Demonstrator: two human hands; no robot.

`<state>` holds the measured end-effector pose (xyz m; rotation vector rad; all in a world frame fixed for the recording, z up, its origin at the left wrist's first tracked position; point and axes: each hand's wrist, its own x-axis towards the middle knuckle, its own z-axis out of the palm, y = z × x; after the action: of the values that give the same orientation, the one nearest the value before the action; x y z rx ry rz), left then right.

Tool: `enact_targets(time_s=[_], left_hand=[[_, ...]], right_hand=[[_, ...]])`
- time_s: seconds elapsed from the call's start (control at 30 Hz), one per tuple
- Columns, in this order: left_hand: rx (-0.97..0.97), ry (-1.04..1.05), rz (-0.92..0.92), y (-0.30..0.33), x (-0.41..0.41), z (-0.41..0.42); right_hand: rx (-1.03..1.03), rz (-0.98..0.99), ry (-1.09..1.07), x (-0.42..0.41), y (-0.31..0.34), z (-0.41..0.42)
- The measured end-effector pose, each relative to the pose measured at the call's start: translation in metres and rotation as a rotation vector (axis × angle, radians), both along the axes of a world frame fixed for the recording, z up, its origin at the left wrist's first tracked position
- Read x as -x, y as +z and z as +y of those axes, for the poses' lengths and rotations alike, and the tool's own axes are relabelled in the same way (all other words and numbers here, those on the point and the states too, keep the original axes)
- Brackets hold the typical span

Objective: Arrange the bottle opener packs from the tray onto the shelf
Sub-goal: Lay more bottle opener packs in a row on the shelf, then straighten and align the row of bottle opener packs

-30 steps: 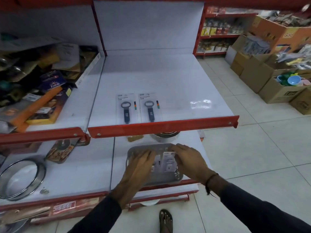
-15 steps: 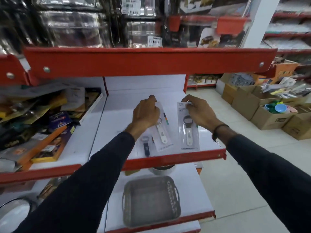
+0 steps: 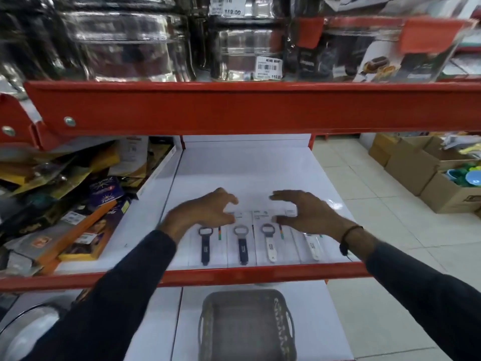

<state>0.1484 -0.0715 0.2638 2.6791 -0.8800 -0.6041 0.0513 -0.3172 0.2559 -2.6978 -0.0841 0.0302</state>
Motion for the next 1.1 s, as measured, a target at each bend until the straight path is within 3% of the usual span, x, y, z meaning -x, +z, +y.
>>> enact_targets(time_s=[0.07,0.17,0.47,0.87,1.1], left_hand=[[-0.177,-0.014,0.049,0.008,0.003,0.034],[-0.312,-0.054,0.04,0.005,0.013,0.054],[-0.271,-0.077,-0.069,-0.014,0.018,0.06],[-0.263,-0.012,-0.032,-0.002,0.024,0.036],[-0.41,-0.039,-0.202,-0.011,0.037,0.017]], right_hand=[[-0.039,0.146,0.12,-0.004,0.001,0.027],[0.109,0.269,0.225,-0.013,-0.011,0.052],[0.131,0.234,0.271,-0.033,-0.04,0.055],[0.17,0.221,0.253,-0.032,-0.032,0.066],[0.125,0.272,0.154,-0.013,-0.001,0.042]])
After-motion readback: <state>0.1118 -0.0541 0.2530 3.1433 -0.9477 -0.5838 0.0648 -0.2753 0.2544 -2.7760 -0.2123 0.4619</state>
